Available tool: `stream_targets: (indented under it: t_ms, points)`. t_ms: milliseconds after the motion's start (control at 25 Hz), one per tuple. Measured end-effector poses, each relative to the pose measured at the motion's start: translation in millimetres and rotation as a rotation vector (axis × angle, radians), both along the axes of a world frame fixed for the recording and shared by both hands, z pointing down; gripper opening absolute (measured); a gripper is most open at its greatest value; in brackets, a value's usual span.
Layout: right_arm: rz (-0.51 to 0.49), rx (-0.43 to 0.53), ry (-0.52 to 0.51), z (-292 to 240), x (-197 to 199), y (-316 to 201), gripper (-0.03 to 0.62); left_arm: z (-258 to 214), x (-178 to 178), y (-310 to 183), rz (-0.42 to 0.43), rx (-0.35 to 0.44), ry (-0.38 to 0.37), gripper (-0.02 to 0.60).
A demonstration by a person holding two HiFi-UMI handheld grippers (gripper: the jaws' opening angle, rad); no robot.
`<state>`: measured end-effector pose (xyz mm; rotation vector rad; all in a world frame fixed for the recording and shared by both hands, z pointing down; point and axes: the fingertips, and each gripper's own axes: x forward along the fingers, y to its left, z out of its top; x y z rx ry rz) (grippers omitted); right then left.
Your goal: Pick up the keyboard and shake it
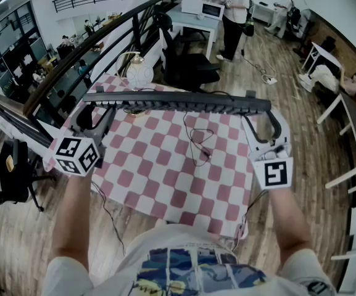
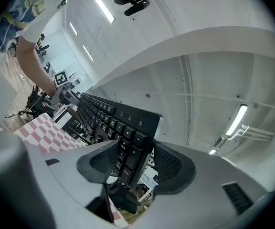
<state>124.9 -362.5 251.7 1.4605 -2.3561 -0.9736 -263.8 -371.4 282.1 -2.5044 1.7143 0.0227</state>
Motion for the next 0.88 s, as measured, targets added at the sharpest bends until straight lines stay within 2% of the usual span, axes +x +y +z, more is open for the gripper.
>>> stream_targets:
  t_ms: [880]
  points:
    - [-0.002, -0.011, -0.005, 1.1, -0.7, 0.2, 0.232, -1.1, -1.5, 4.3, -0.009, -0.005, 0.0, 0.259]
